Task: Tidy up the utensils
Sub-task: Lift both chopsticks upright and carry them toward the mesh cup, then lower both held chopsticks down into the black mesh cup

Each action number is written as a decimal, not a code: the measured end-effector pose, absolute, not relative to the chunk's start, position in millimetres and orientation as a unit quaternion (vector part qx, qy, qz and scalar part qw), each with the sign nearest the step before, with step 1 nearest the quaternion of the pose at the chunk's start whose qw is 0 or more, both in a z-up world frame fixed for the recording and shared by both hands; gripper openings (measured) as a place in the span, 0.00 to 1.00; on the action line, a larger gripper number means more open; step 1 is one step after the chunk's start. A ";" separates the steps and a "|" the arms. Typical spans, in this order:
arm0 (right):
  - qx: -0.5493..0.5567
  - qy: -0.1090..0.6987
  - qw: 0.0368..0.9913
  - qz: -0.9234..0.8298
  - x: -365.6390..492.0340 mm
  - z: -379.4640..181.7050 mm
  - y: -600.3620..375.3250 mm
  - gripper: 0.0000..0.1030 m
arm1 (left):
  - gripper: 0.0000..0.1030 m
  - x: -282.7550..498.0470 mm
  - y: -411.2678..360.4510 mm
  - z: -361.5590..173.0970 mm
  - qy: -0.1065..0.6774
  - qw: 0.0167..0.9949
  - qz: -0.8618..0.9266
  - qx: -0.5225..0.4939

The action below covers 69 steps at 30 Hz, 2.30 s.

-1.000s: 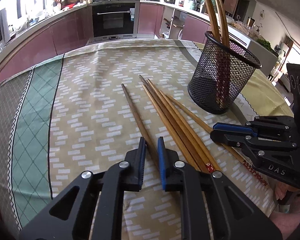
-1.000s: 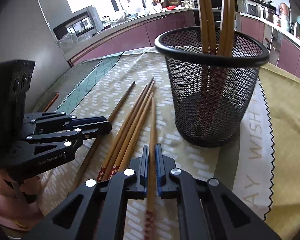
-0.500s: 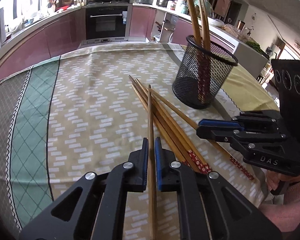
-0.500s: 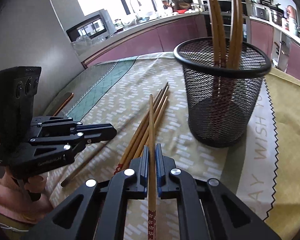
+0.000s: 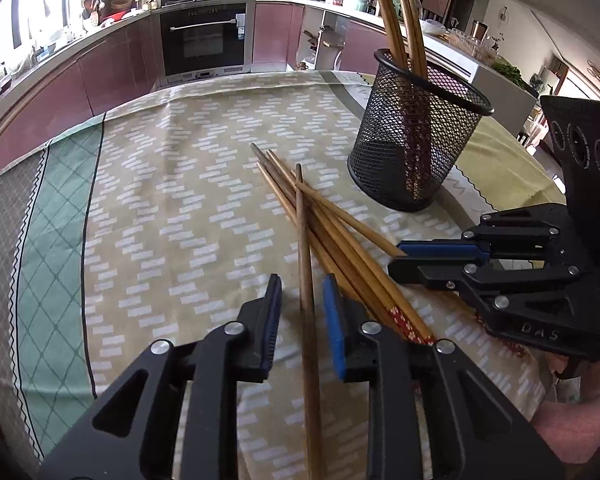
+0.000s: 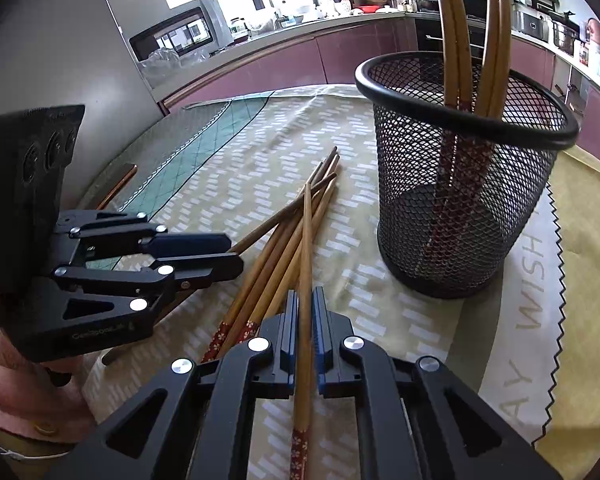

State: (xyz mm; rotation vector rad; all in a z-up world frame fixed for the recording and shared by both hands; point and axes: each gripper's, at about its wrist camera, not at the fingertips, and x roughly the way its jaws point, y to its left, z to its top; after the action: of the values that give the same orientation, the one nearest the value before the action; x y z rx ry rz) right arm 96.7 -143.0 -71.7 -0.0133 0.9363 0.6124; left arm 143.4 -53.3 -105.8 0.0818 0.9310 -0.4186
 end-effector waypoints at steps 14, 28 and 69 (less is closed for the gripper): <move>0.017 0.399 0.867 0.299 82.7 -47.9 -163.8 0.06 | 0.07 146.6 -50.3 -91.2 0.433 0.878 -0.203 0.014; 0.065 0.349 0.889 0.288 68.6 -14.9 -204.7 0.06 | 0.07 127.7 -36.8 -44.8 0.383 0.889 -0.250 -0.022; 0.068 0.244 0.930 0.267 66.1 61.2 -239.4 0.06 | 0.07 112.3 -19.6 41.7 0.278 0.912 -0.295 -0.060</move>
State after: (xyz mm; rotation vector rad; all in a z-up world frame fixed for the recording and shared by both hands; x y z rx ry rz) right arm 66.1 -239.4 61.2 0.1387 0.4996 0.5477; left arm 112.3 -19.6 41.7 -0.1238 0.5739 -0.6080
